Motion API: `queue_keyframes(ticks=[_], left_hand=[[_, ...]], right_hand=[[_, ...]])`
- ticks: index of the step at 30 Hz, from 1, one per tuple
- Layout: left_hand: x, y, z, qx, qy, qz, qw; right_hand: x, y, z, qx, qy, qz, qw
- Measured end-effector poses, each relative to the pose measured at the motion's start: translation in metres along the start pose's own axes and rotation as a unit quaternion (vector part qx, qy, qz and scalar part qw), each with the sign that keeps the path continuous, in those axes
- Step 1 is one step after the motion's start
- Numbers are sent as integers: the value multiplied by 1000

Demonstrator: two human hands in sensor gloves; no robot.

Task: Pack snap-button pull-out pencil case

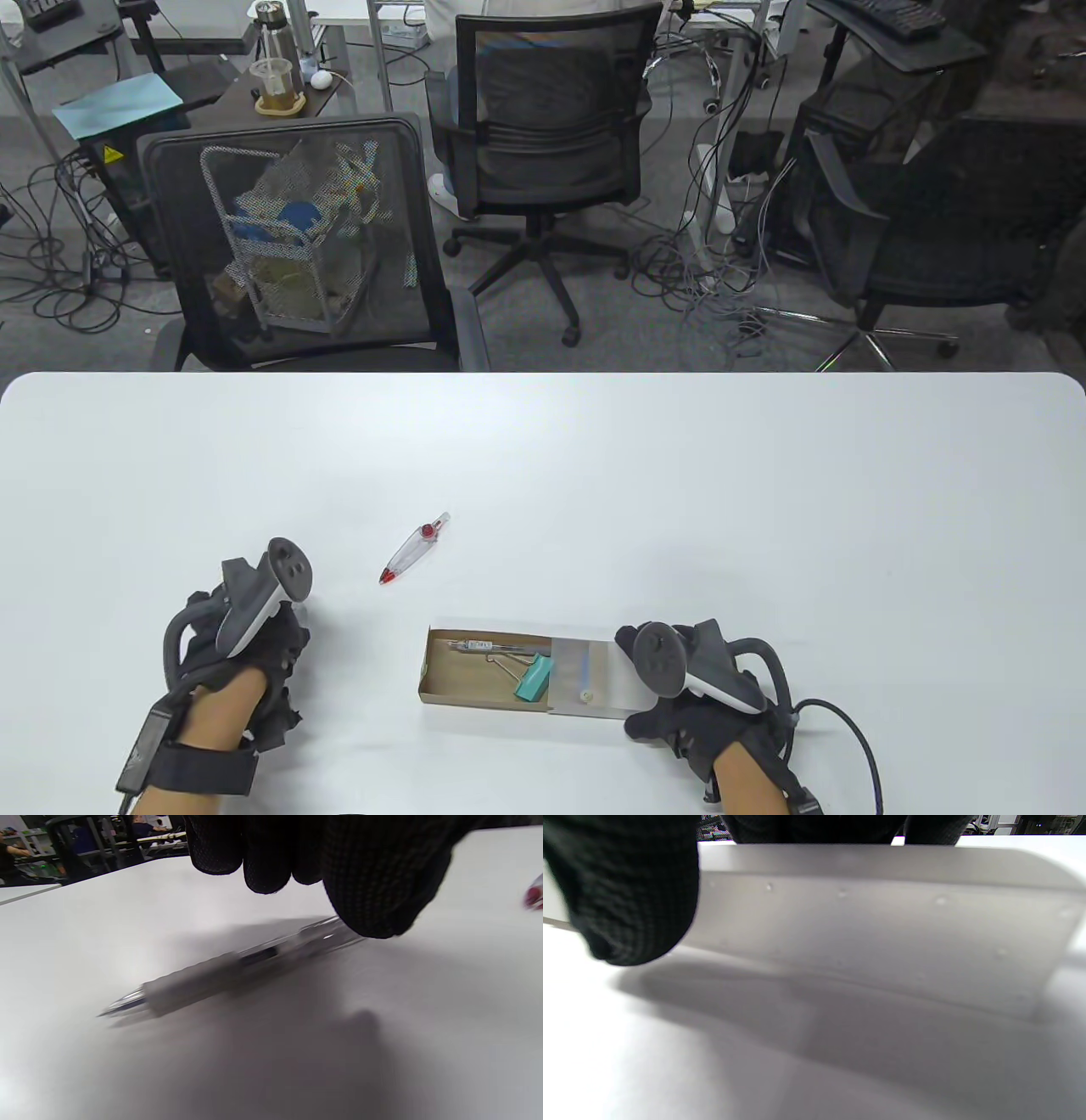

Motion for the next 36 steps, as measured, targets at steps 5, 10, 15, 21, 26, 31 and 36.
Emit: queue_keyframes(ticks=[5, 10, 15, 21, 26, 31, 36], left_hand=[[-4, 9, 23, -50, 19, -23, 998], [-3, 10, 25, -26, -8, -15, 1000], [3, 7, 17, -26, -34, -8, 999], [54, -18, -46, -8, -172, 44, 984], [117, -58, -97, -29, -288, 113, 950], [163, -119, -118, -116, -344, 165, 917], [174, -171, -111, -176, -336, 196, 904]], right_hand=[[0, 0, 0, 0, 0, 0, 1000], [0, 0, 0, -2, -1, 0, 1000], [0, 1, 0, -5, -2, 0, 1000], [0, 1, 0, -5, -2, 0, 1000], [0, 1, 0, -5, -2, 0, 1000], [0, 1, 0, -5, -2, 0, 1000], [0, 1, 0, -5, -2, 0, 1000]])
Point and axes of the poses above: the tracker on the back of each hand, its own y axis roughly to the little-finger side, its own x axis roughly from the fingertips to the wrist, z = x × y, the point moved 5 cm from there along -x, roughly from the wrist to the fingertips, and after that the axes turned 15 degrees about -x, right-handed, at the moved point
